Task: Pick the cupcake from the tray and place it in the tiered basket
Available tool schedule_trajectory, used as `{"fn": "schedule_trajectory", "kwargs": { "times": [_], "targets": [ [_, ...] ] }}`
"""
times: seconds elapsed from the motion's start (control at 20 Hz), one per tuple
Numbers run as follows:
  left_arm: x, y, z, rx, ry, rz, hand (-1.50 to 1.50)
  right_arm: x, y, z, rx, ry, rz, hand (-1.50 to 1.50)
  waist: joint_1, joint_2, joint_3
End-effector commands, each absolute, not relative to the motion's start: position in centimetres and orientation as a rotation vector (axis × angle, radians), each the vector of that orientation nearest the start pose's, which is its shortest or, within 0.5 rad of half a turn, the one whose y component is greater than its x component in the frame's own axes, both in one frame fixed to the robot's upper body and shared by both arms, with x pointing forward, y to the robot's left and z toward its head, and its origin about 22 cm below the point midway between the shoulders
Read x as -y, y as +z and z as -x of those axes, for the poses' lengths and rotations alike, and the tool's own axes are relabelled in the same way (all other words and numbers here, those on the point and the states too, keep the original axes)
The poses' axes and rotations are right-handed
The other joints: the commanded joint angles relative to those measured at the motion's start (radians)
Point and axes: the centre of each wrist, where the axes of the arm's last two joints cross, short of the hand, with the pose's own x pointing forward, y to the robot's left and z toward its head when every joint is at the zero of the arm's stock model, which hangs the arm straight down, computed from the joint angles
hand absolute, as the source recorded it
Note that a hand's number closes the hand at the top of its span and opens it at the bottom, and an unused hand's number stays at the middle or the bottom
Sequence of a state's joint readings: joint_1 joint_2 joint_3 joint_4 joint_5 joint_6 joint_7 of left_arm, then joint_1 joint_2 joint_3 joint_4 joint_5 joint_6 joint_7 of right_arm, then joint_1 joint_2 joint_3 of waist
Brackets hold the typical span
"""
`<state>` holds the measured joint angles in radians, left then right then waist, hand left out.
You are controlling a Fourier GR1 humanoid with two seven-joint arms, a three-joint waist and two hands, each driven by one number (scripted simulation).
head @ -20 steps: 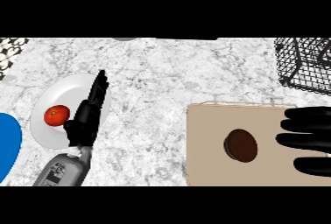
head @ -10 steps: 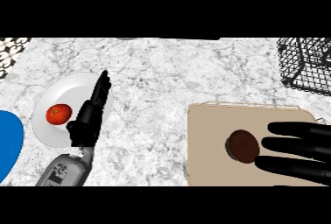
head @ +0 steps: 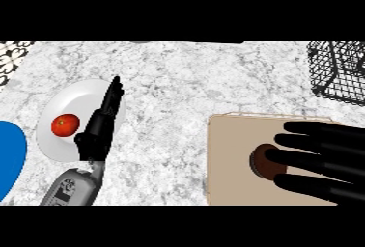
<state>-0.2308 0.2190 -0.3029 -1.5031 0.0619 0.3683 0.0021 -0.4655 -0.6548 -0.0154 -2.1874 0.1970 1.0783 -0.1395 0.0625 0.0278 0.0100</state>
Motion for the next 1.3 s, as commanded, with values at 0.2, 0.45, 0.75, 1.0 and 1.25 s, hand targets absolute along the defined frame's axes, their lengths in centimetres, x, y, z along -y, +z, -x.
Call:
{"fn": "schedule_trajectory", "kwargs": {
  "times": [0.2, 0.45, 0.75, 1.0, 1.25],
  "targets": [
    [-18.8, 3.9, -27.5, 1.696, -0.148, -0.139, 0.0, 24.2, 24.1, -24.2, -2.174, -2.877, 0.065, -1.5, 0.01, -0.003, 0.0],
    [-20.0, 4.3, -28.2, 1.696, -0.127, -0.161, 0.0, 24.9, 21.3, -25.6, -2.157, -2.806, 0.15, -1.5, -0.008, -0.008, -0.003],
    [-19.4, 3.2, -27.3, 1.682, -0.123, -0.165, 0.0, 28.0, 15.8, -28.0, -2.11, -2.781, 0.186, -1.5, -0.024, -0.016, -0.006],
    [-19.4, 3.7, -27.7, 1.686, -0.113, -0.184, 0.0, 26.7, 11.2, -29.4, -2.011, -2.798, 0.226, -1.5, -0.034, -0.022, -0.009],
    [-20.9, 2.7, -28.4, 1.666, -0.122, -0.199, 0.0, 27.9, 10.4, -31.6, -1.999, -2.798, 0.208, -1.5, -0.049, -0.024, -0.01]
  ]
}}
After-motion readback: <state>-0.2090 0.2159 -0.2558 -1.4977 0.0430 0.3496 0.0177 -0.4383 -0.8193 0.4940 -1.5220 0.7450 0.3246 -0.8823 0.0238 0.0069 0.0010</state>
